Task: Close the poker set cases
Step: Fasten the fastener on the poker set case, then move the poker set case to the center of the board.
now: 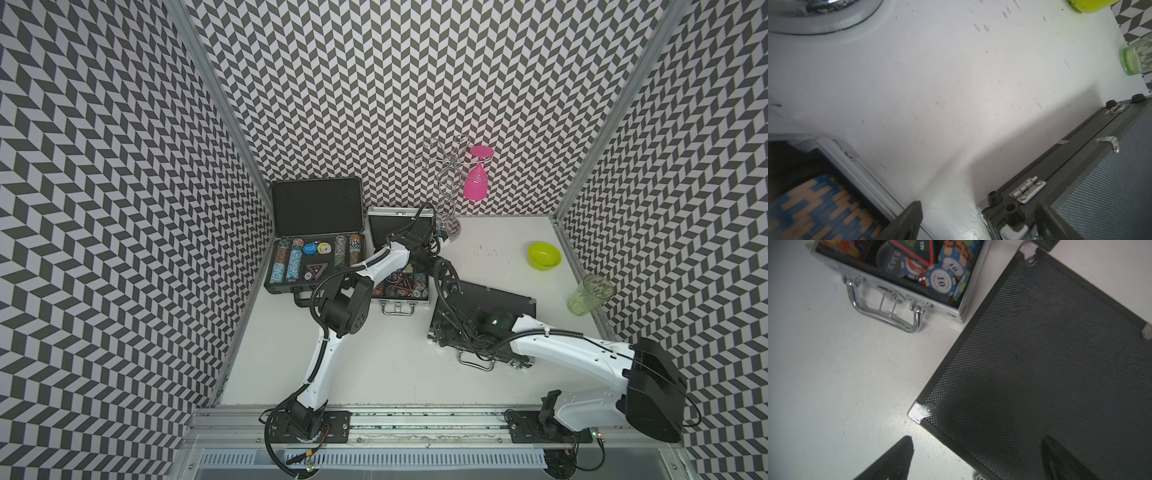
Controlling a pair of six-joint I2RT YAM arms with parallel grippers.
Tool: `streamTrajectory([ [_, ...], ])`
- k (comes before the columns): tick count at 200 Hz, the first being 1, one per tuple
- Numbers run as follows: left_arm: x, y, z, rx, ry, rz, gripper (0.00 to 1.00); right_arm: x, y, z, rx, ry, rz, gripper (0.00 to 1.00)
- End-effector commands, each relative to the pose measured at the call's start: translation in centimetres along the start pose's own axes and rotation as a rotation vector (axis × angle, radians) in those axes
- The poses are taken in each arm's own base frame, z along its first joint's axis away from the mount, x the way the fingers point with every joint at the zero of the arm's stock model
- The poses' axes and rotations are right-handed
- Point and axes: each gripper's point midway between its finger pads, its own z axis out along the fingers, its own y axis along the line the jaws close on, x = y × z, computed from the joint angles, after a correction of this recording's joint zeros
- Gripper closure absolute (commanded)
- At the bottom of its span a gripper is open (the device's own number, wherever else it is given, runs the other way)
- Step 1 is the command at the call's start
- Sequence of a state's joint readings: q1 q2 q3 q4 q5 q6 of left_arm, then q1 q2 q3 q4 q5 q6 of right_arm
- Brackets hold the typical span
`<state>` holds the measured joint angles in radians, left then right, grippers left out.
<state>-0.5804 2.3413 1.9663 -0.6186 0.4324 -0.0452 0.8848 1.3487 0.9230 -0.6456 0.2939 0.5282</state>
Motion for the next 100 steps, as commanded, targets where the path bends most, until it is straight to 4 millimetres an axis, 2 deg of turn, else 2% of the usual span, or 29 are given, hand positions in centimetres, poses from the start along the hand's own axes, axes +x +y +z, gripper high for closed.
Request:
streamTrajectory([
  [1, -3.1, 0.8, -2.7, -0.023, -0.091, -0.049, 0.10, -1.4, -2.5, -0.8, 0.011, -0.028, 0.113, 0.04],
  [22, -4.4, 1.3, -4.7, -0.013, -0.153, -0.103, 0.09, -2.9, -6.1, -1.1, 0.066, -0.054, 0.231, 0.03],
  [53, -5.9, -0.5, -8.1, 0.047, -0.223, -0.098, 0.07, -3.6, -11.2, -1.9, 0.165, -0.092, 0.416, 0.03],
  [83, -4.1, -2.3, -10.2, 0.056, -0.232, -0.120, 0.07, -2.5, -15.5, -2.0, 0.224, -0.079, 0.571, 0.02],
  [100, -3.2, -4.0, -10.9, 0.115, -0.246, -0.100, 0.06, -1.9, -16.6, -1.6, 0.232, -0.067, 0.600, 0.02],
])
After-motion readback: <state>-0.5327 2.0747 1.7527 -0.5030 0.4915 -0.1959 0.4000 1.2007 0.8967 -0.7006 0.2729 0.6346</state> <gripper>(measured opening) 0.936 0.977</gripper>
